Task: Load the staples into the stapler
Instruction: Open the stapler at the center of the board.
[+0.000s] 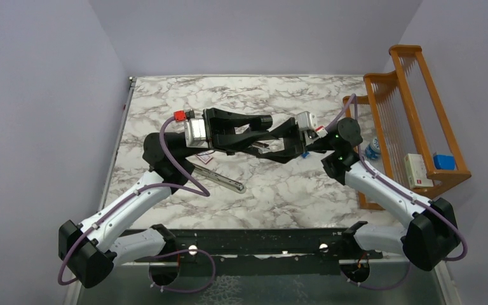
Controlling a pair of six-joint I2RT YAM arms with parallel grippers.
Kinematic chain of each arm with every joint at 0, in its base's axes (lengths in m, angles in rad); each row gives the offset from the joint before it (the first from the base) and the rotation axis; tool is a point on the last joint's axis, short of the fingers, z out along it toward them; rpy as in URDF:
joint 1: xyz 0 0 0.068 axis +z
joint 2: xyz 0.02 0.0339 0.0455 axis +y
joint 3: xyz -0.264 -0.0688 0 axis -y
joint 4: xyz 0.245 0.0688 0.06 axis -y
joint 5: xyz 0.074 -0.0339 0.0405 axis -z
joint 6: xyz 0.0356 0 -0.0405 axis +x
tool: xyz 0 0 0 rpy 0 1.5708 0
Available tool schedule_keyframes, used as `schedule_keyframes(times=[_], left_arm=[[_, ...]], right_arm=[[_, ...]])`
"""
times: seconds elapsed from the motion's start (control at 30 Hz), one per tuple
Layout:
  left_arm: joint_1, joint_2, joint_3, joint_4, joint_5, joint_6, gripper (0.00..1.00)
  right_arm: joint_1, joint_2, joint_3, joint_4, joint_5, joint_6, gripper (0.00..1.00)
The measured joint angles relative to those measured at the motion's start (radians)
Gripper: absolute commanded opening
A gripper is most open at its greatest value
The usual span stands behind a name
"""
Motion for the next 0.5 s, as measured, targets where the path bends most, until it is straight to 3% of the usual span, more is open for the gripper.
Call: schedule_keyframes(times=[0.5], left_arm=[[0.001, 0.000, 0.011, 0.003, 0.052, -0.021, 0.00]], right_arm=[[0.000, 0.008, 0.019, -0.112, 0.023, -0.105, 0.48]])
